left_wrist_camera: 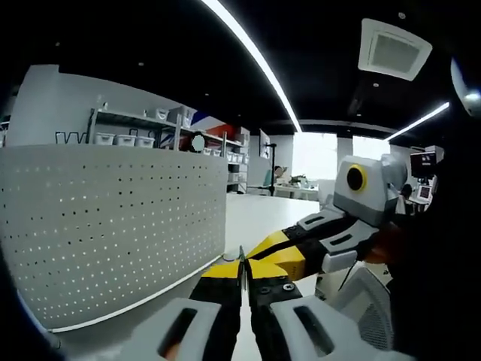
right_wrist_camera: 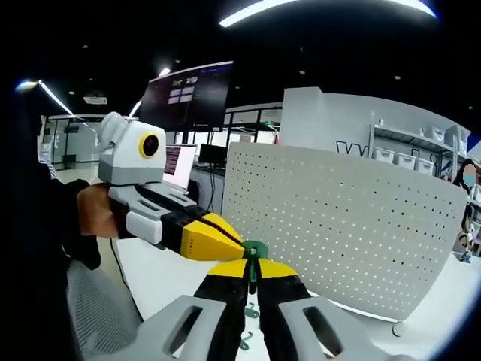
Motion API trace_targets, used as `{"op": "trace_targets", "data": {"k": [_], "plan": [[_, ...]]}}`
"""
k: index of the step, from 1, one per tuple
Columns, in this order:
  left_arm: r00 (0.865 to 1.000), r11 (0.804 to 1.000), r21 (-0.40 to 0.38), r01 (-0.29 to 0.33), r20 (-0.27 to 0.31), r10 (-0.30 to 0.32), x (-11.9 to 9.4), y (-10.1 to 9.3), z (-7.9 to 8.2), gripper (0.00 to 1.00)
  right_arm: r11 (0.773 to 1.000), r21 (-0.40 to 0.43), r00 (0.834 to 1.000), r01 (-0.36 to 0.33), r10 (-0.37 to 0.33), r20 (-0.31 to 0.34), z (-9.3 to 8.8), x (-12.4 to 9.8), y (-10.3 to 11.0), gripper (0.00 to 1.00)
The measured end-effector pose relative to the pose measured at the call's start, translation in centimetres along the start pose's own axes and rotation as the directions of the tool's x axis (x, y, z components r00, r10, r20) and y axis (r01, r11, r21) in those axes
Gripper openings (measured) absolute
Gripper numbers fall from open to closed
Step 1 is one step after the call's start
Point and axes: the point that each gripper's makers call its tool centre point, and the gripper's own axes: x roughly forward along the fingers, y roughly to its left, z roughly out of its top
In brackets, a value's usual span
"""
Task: Insert the hook assembly into the mounting plate slot until the hook locks in place.
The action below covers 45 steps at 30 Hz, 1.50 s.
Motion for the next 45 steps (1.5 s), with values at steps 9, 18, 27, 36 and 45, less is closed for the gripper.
{"op": "trace_targets", "data": {"k": [9,18,27,36,45], "plan": [[0.999,0.999,0.007,-0.043,0.017,0.043,-0.9,0.8,-0.3,0.22,0.999,0.006,0.999,0.036,-0.036,0.003,0.1,-0.5,-1.7,0.01],[0.977,0.968,0.14,-0.209,0.003,0.211,-2.7,3.0,-2.0,0.42,0.996,0.006,0.996,0.084,-0.084,0.012,0.7,-0.7,-4.2,0.01],[0.969,0.966,0.079,-0.247,0.0,0.248,-4.7,4.2,-4.0,0.6,0.983,-0.007,0.982,0.183,-0.182,0.043,2.3,-1.0,-9.2,0.01],[0.975,0.975,0.023,-0.222,-0.004,0.222,-5.7,3.4,-5.9,0.7,0.947,0.023,0.944,0.32,-0.321,0.083,4.1,0.1,-16.2,0.01],[0.976,0.977,-0.009,-0.214,-0.031,0.214,-5.7,2.7,-7.7,0.67,0.918,0.033,0.912,0.394,-0.396,0.106,6.0,3.9,-20.9,0.01]]}}
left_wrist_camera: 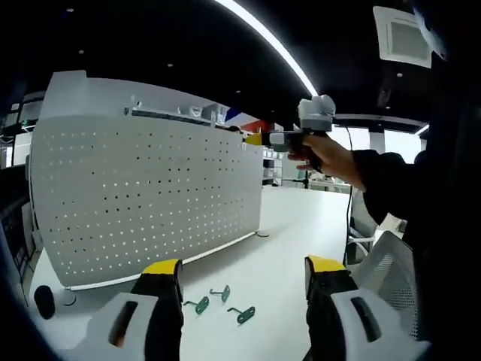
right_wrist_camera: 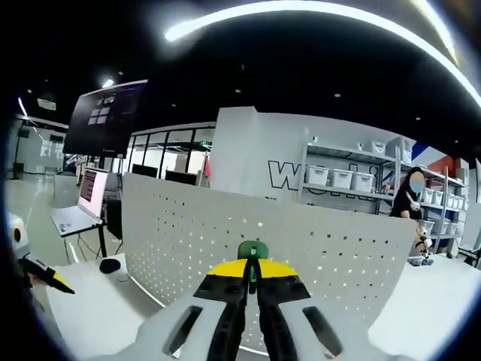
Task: Insert the hook assembly into the mounting plate slot until the hook locks in place.
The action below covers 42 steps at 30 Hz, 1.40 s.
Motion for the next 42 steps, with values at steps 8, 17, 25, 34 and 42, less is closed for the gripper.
{"op": "trace_targets", "data": {"k": [8,17,25,34,42], "plan": [[0.999,0.999,0.025,0.022,-0.024,-0.021,0.3,-0.4,-0.6,0.65,0.999,-0.006,0.999,0.04,-0.04,-0.004,0.5,4.1,-1.3,0.01],[0.999,0.999,0.024,0.034,-0.038,-0.033,0.5,-0.4,-0.9,0.63,0.998,0.008,0.998,0.064,-0.064,-0.023,0.1,6.4,-2.3,0.01],[0.998,0.999,0.016,0.045,-0.036,-0.044,0.5,-0.4,-0.9,0.62,0.997,0.012,0.996,0.077,-0.076,-0.048,-1.0,7.3,-2.5,0.01],[0.998,0.999,0.01,0.049,-0.031,-0.049,0.5,-0.4,-0.8,0.61,0.995,-0.013,0.994,0.101,-0.102,-0.046,-1.2,7.9,-2.3,0.01],[0.999,0.999,0.002,0.048,-0.025,-0.048,0.4,-0.3,-0.7,0.6,0.989,-0.04,0.989,0.142,-0.144,-0.043,-1.8,8.3,-2.0,0.04]]}}
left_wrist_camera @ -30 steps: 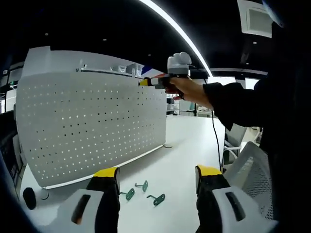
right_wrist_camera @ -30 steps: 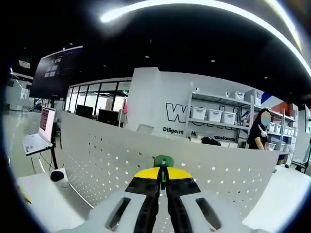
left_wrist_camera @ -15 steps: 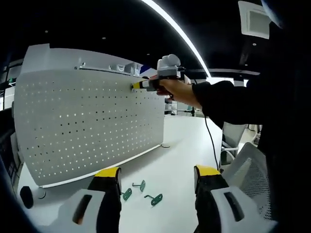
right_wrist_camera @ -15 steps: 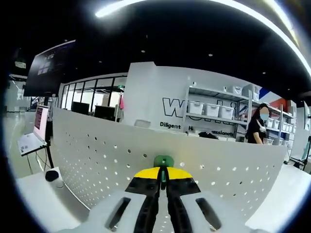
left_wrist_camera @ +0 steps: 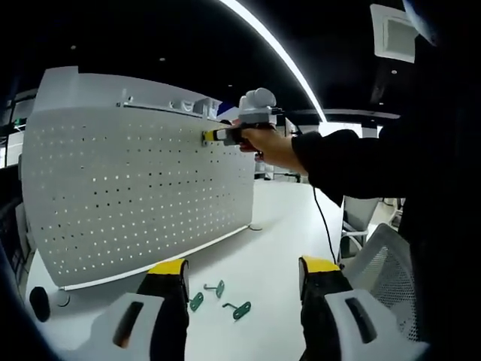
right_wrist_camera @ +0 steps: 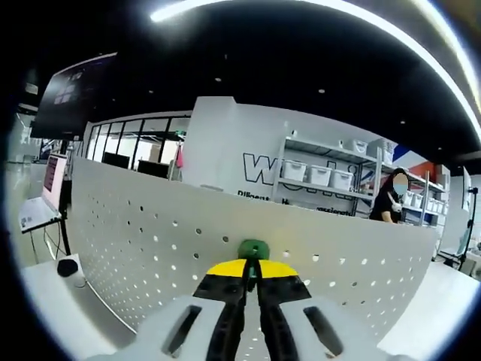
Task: Insert the hook assembly into the mounting plate slot until the hook locks in place.
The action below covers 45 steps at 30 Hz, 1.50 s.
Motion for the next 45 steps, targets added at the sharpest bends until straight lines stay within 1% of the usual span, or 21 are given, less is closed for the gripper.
{"op": "trace_targets", "data": {"k": [1,3,6,8,11,15,20,24,29,31,34,39,45], "plan": [[1.0,1.0,0.001,0.0,-0.001,0.0,0.0,0.0,0.0,0.6,1.0,-0.009,1.0,0.008,-0.008,0.007,0.0,0.0,-0.1,0.04],[1.0,1.0,0.001,0.0,-0.003,0.0,0.0,0.0,-0.1,0.6,1.0,0.002,1.0,0.003,-0.003,-0.003,-0.4,-0.1,-0.1,0.04],[1.0,1.0,0.0,-0.001,-0.002,0.001,0.0,0.0,0.0,0.6,1.0,-0.013,1.0,-0.011,0.011,-0.011,-0.9,-0.2,0.0,0.06],[1.0,1.0,0.001,-0.001,-0.004,0.001,0.0,0.0,-0.1,0.6,1.0,-0.008,1.0,-0.019,0.019,-0.022,-1.5,-0.5,0.1,0.11],[1.0,1.0,0.003,-0.002,-0.008,0.002,0.0,0.0,-0.2,0.6,1.0,-0.006,0.999,-0.029,0.029,-0.033,-2.6,-1.1,0.3,0.11],[1.0,1.0,0.007,-0.006,-0.016,0.006,0.0,0.0,-0.3,0.59,0.999,-0.005,0.998,-0.044,0.043,-0.048,-3.9,-2.5,0.2,0.11],[1.0,1.0,0.014,-0.011,-0.023,0.011,0.1,0.2,-0.5,0.58,0.998,0.011,0.997,-0.055,0.055,-0.045,-4.6,-4.8,-0.1,0.11],[0.999,1.0,0.021,-0.015,-0.03,0.015,0.1,0.2,-0.6,0.58,0.997,0.035,0.997,-0.072,0.074,-0.031,-4.7,-7.0,0.1,0.11],[0.999,0.999,0.025,-0.031,-0.025,0.031,-0.1,0.6,-0.4,0.57,0.994,0.05,0.995,-0.094,0.095,-0.027,-5.0,-9.5,0.6,0.12],[0.999,0.999,0.027,-0.04,-0.019,0.04,-0.2,0.8,-0.3,0.57,0.993,0.048,0.994,-0.107,0.108,-0.023,-5.0,-10.6,1.0,0.12],[0.999,0.998,0.033,-0.05,-0.019,0.05,-0.3,0.9,-0.3,0.57,0.991,0.054,0.992,-0.122,0.123,-0.012,-4.7,-11.7,1.5,0.12],[0.998,0.997,0.046,-0.056,-0.022,0.057,-0.4,1.0,-0.3,0.56,0.986,0.04,0.987,-0.159,0.159,-0.005,-4.1,-12.7,2.8,0.12],[0.998,0.996,0.072,-0.06,-0.022,0.061,-0.5,0.9,-0.2,0.56,0.979,0.018,0.979,-0.204,0.204,0.008,-2.9,-12.8,4.3,0.13]]}}
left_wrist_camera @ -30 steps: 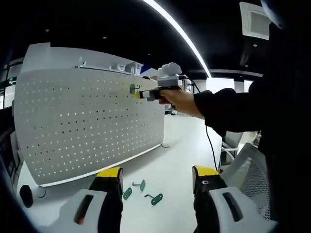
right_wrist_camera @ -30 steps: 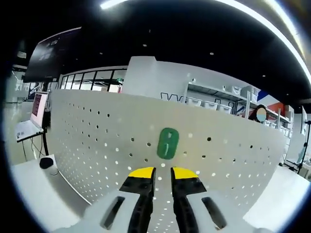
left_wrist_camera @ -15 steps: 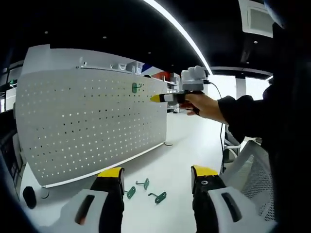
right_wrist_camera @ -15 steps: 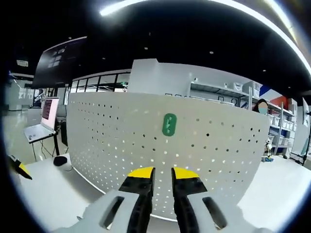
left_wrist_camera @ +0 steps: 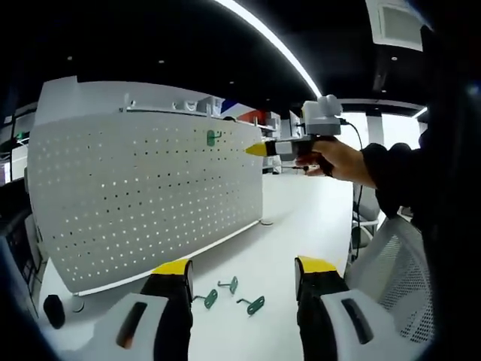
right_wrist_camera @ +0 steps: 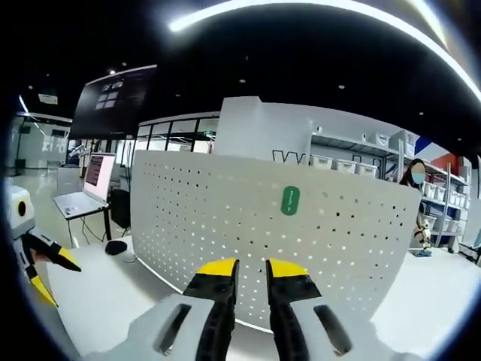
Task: Insert the hook assembly into the mounting plate slot until the hook locks in place.
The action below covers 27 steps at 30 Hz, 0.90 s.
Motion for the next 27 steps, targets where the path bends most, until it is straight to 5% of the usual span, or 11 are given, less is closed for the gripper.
{"op": "trace_targets", "data": {"k": [14,27], "plan": [[1.0,1.0,0.008,-0.004,0.004,0.004,-0.2,-0.1,0.1,0.56,0.997,-0.041,0.998,-0.068,0.068,0.002,0.7,0.6,2.4,0.13],[0.999,0.999,-0.02,0.03,-0.033,-0.03,0.4,-0.6,-0.7,0.55,1.0,-0.006,0.999,-0.022,0.022,0.024,0.1,-1.5,0.7,0.14]]}}
